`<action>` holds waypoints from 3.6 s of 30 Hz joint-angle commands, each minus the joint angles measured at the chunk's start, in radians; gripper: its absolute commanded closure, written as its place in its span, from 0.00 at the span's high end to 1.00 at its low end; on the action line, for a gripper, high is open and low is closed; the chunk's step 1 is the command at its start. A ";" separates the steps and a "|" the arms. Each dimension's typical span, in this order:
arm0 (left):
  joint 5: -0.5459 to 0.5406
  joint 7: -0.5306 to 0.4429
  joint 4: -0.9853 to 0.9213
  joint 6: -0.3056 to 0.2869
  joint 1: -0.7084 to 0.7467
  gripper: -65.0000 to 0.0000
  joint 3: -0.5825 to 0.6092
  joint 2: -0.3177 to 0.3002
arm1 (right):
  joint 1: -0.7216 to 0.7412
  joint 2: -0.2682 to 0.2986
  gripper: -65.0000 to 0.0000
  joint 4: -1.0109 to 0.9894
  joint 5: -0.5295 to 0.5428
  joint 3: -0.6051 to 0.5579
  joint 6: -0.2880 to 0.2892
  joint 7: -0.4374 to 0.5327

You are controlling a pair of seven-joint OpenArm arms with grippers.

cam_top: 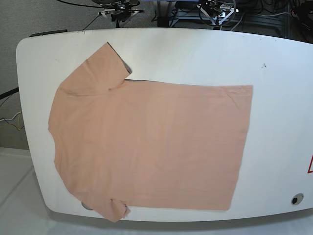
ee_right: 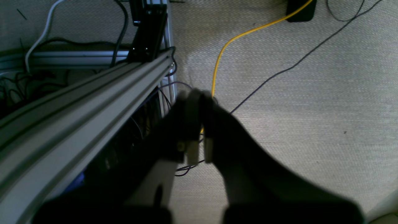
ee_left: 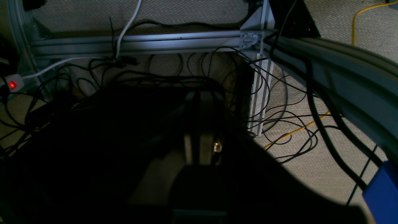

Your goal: Fold the T-shirt properly

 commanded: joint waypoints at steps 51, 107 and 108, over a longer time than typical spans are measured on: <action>-0.002 -0.006 0.011 0.002 0.018 0.03 0.011 0.002 | -0.027 0.008 0.00 0.031 -0.002 0.004 -0.013 0.014; -0.083 -0.075 0.695 -0.064 0.532 0.00 0.026 -0.184 | -0.510 0.163 0.00 0.521 0.163 -0.003 0.005 0.077; -0.088 -0.070 0.723 -0.063 0.546 0.00 0.026 -0.187 | -0.521 0.169 0.00 0.540 0.165 -0.003 0.006 0.076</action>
